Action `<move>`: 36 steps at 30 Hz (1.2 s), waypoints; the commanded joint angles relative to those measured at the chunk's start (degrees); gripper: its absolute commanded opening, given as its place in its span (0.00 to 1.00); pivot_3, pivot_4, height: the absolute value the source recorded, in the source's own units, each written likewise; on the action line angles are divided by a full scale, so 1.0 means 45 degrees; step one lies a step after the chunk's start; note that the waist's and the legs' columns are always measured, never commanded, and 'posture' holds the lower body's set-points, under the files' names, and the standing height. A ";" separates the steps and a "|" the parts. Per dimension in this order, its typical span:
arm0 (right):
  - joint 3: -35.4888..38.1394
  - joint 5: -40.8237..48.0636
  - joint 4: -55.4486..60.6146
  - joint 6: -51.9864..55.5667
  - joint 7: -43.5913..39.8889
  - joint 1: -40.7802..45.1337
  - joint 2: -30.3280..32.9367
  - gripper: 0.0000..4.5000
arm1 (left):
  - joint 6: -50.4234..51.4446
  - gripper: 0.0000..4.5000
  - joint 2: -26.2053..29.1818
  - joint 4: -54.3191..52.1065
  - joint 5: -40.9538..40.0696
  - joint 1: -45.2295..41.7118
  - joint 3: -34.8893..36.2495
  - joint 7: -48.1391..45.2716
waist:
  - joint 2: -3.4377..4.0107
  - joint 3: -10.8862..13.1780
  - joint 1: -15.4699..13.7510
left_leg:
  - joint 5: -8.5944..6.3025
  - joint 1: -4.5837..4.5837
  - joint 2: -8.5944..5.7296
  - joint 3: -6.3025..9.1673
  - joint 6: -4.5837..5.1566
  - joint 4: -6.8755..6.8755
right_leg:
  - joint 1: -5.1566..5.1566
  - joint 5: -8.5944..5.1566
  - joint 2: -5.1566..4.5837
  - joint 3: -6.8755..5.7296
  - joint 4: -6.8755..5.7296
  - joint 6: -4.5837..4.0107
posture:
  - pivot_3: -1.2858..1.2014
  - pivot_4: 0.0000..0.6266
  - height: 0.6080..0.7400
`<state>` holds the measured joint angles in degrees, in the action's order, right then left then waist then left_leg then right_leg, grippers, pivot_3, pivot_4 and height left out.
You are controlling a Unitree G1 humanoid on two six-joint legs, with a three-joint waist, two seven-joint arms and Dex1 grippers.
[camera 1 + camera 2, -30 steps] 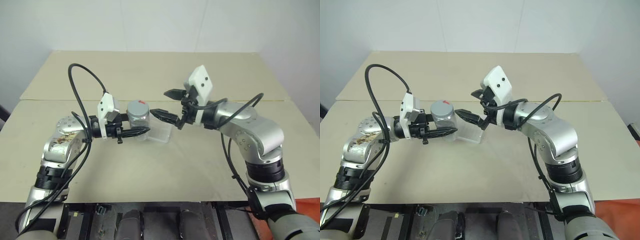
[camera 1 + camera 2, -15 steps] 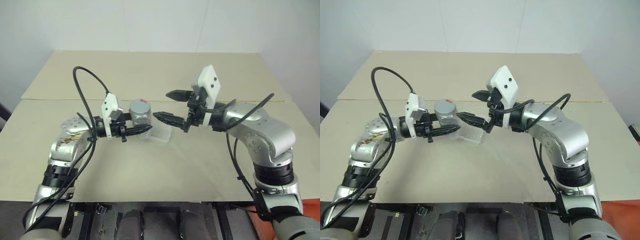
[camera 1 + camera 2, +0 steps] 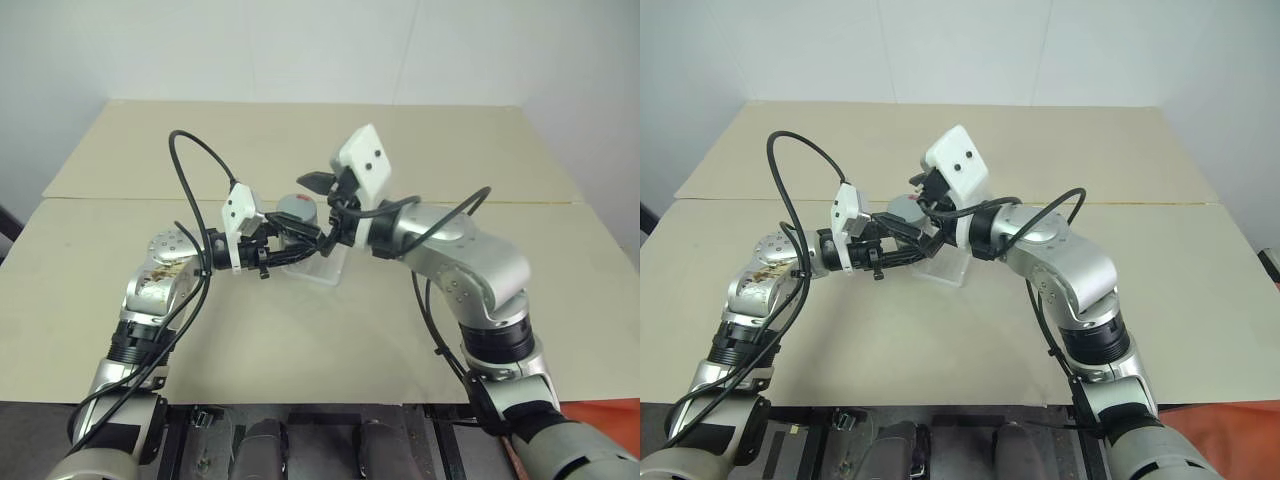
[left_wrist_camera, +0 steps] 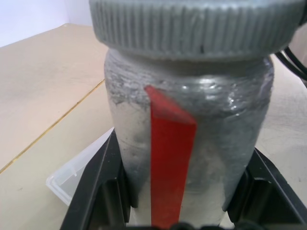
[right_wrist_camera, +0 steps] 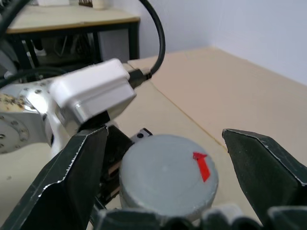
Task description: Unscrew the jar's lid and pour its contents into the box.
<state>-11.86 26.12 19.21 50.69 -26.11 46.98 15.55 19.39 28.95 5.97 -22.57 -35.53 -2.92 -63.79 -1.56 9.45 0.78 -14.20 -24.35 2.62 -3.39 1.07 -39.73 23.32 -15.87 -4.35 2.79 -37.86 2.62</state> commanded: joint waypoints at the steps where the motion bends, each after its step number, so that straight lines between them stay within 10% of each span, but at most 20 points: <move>1: -0.0033 -0.0348 0.0028 -0.0368 0.0092 0.0288 -0.0162 1.00 | -0.0158 0.45 0.0061 -0.0402 -0.0192 -0.0186 0.0171 -0.0100 | 0.0000 0.0000 0.0003 | 0.0000 0.0000 0.0001 0.0000 0.0000 0.0000 | 0.0000 0.0000 0.0001 0.0000 0.0000 0.0000 | 0.52 0.24 1.00; 36: 0.1685 0.0709 0.0603 -0.0301 -0.1271 -0.0806 0.1679 1.00 | 0.0303 0.45 0.1259 -0.1227 -0.0972 0.0664 0.0635 -0.0806 | 0.0000 0.0000 -0.0007 | 0.0000 -0.0001 0.0002 0.0000 0.0001 0.0002 | -0.0001 0.0000 -0.0002 -0.0001 0.0048 0.0000 | 0.52 0.24 1.00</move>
<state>-5.77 28.41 19.85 50.47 -31.50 43.26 22.97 20.47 34.02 2.89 -25.87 -32.27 -0.94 -66.98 -1.56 9.45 0.75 -14.21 -24.35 2.63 -3.39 1.07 -39.73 23.31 -15.87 -4.36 2.79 -37.64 2.62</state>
